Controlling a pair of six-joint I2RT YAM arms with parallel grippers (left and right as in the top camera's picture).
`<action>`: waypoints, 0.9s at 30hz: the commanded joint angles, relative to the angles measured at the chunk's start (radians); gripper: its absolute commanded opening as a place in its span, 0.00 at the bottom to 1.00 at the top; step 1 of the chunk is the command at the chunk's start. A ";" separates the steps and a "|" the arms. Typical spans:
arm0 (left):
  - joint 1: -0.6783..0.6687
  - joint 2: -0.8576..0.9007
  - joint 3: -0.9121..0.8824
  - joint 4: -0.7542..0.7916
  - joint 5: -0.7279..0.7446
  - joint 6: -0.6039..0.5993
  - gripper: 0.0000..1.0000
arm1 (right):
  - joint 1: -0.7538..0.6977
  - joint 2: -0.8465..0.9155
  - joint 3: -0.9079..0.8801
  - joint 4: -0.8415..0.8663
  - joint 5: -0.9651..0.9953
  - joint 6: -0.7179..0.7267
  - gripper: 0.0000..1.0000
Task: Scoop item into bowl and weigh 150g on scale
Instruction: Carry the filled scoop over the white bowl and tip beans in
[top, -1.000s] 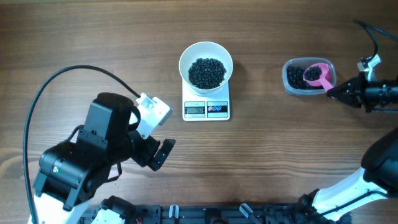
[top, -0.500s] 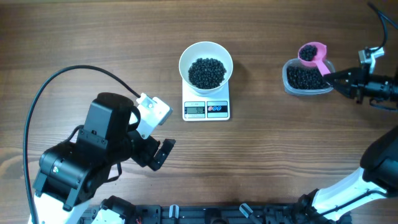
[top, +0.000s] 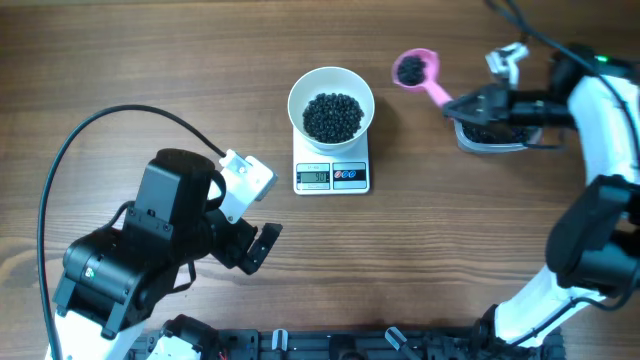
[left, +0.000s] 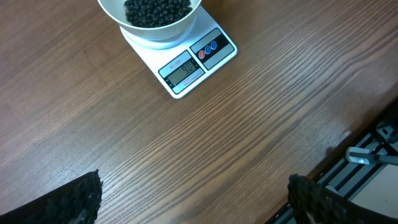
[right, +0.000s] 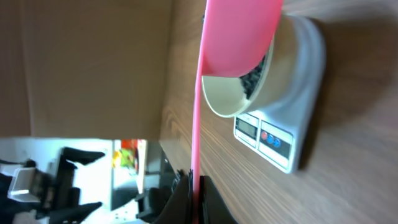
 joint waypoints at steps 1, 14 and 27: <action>0.005 -0.005 0.010 0.003 -0.002 0.012 1.00 | 0.096 0.001 -0.001 0.097 0.022 0.149 0.05; 0.005 -0.005 0.010 0.003 -0.002 0.012 1.00 | 0.362 -0.066 0.032 0.311 0.539 0.172 0.05; 0.005 -0.005 0.010 0.003 -0.002 0.012 1.00 | 0.494 -0.102 0.032 0.388 0.769 0.169 0.05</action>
